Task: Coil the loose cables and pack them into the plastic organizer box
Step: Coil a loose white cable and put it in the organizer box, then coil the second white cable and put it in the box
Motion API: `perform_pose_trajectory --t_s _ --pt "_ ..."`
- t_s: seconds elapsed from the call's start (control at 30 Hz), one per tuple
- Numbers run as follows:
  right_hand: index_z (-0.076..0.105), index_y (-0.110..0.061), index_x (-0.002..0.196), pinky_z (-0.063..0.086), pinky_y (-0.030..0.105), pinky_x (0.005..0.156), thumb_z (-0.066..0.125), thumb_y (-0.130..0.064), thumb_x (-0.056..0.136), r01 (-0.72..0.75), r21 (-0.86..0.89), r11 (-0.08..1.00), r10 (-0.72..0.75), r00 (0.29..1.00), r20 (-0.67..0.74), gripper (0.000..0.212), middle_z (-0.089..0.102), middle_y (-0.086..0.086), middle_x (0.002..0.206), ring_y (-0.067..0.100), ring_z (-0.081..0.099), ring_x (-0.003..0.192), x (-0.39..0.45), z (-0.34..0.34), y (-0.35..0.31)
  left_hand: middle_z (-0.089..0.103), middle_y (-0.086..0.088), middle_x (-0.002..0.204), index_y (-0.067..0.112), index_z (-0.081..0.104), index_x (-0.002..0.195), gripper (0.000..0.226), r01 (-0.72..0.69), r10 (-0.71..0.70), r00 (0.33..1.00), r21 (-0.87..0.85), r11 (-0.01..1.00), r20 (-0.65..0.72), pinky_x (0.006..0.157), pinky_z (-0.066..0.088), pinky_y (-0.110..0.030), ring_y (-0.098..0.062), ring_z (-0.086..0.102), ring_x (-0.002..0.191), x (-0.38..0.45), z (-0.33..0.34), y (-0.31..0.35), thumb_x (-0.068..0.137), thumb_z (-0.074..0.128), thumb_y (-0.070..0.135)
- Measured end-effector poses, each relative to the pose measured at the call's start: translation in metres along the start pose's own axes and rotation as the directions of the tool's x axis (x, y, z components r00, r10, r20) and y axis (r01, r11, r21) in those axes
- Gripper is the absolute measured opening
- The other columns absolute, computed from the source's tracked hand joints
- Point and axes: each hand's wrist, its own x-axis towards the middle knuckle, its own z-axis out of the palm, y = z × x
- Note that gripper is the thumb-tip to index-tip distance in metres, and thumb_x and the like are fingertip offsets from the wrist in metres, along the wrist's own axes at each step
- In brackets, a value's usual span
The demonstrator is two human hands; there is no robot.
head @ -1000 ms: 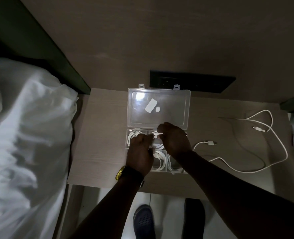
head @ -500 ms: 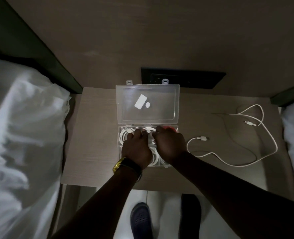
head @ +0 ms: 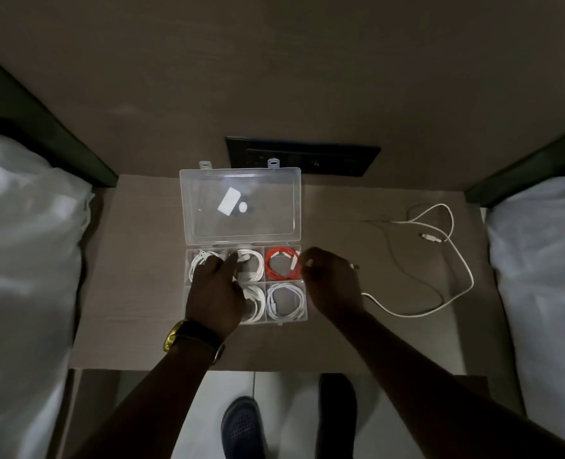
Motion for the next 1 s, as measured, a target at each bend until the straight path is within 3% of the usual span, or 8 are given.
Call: perform_pose_trajectory --t_s 0.17,0.3,0.4,0.53,0.7,0.77,0.87,1.0 --pt "0.071 -0.017 0.097 0.047 0.047 0.093 0.07 -0.02 0.07 0.197 -0.525 0.828 -0.09 0.971 0.223 0.028 0.073 0.007 0.095 0.033 0.066 0.094 -0.047 -0.027 0.066 0.064 -0.012 0.102 0.01 0.064 0.115 0.05 -0.091 0.076 0.993 -0.173 0.981 -0.095 0.082 0.05 -0.032 -0.027 0.059 0.093 -0.01 -0.004 0.033 0.069 0.062 -0.006" --pt "0.072 -0.022 0.101 0.048 0.018 0.074 0.056 -0.019 0.09 0.334 -0.156 0.93 -0.294 0.928 0.231 0.019 0.068 -0.003 0.09 0.011 0.063 0.083 -0.06 -0.071 0.061 0.062 -0.006 0.121 0.014 0.062 0.122 0.05 -0.281 0.372 0.913 -0.404 0.871 0.169 0.097 0.042 -0.024 -0.012 0.053 0.111 -0.02 0.015 0.086 0.073 0.071 0.023" --pt "0.074 -0.025 0.104 0.043 0.007 0.067 0.063 -0.017 0.093 0.19 0.162 0.968 -0.187 0.982 -0.033 0.018 0.061 -0.013 0.081 -0.001 0.06 0.073 -0.055 -0.122 0.053 0.071 -0.008 0.09 0.009 0.072 0.092 0.031 0.003 0.31 0.863 -0.618 0.786 0.398 0.086 0.05 -0.033 -0.014 0.064 0.085 -0.027 0.027 0.124 0.085 0.058 0.037" --pt "0.076 -0.027 0.105 0.044 0.007 0.07 0.069 -0.027 0.087 0.083 0.059 0.995 -0.064 0.963 -0.26 0.019 0.074 -0.001 0.086 0.001 0.064 0.075 -0.044 -0.16 0.065 0.049 0.0 0.058 0.011 0.065 0.072 0.028 0.622 0.162 0.775 -0.783 -0.019 0.611 0.067 0.043 -0.031 -0.01 0.046 0.049 -0.035 0.007 0.179 0.084 0.062 0.036" --pt "0.068 -0.046 0.111 0.052 0.039 0.09 0.039 -0.072 0.088 0.066 -0.107 0.992 -0.057 0.994 0.09 0.046 0.074 0.0 0.113 0.023 0.069 0.105 -0.068 -0.164 0.073 0.046 0.004 0.065 0.013 0.058 0.083 0.028 0.571 0.291 0.793 -0.489 -0.659 0.535 0.076 0.046 -0.029 -0.009 0.043 0.056 -0.002 -0.03 0.21 0.098 0.039 0.027" --pt "0.057 -0.04 0.129 0.045 0.028 0.096 0.035 -0.055 0.099 0.202 -0.194 0.96 -0.148 0.954 0.259 0.04 0.065 -0.006 0.129 0.017 0.06 0.119 -0.09 -0.17 0.071 0.056 -0.001 0.07 0.008 0.061 0.086 0.022 0.437 0.111 0.878 -0.684 -0.584 0.465 0.085 0.048 -0.035 -0.013 0.056 0.064 0.018 -0.033 0.211 0.094 0.041 0.011" --pt "0.056 -0.048 0.116 0.042 0.008 0.075 0.02 -0.066 0.095 0.278 0.001 0.961 -0.271 0.936 0.223 0.046 0.069 -0.017 0.107 0.002 0.067 0.098 -0.098 -0.193 0.063 0.067 -0.011 0.079 -0.014 0.058 0.091 0.021 0.354 0.056 0.934 -0.935 0.016 0.354 0.08 0.056 -0.032 -0.019 0.068 0.072 0.032 -0.018 0.217 0.095 0.04 -0.004" --pt "0.06 -0.051 0.102 0.049 0.02 0.069 0.038 -0.06 0.096 0.329 0.01 0.944 -0.326 0.939 -0.113 0.024 0.072 -0.008 0.095 0.006 0.065 0.081 -0.055 -0.238 0.08 0.063 -0.003 0.065 -0.009 0.061 0.088 0.027 0.444 0.33 0.777 -0.839 0.316 0.536 0.058 0.051 -0.028 -0.013 0.057 0.052 -0.001 0.0 0.255 0.095 0.045 0.011"
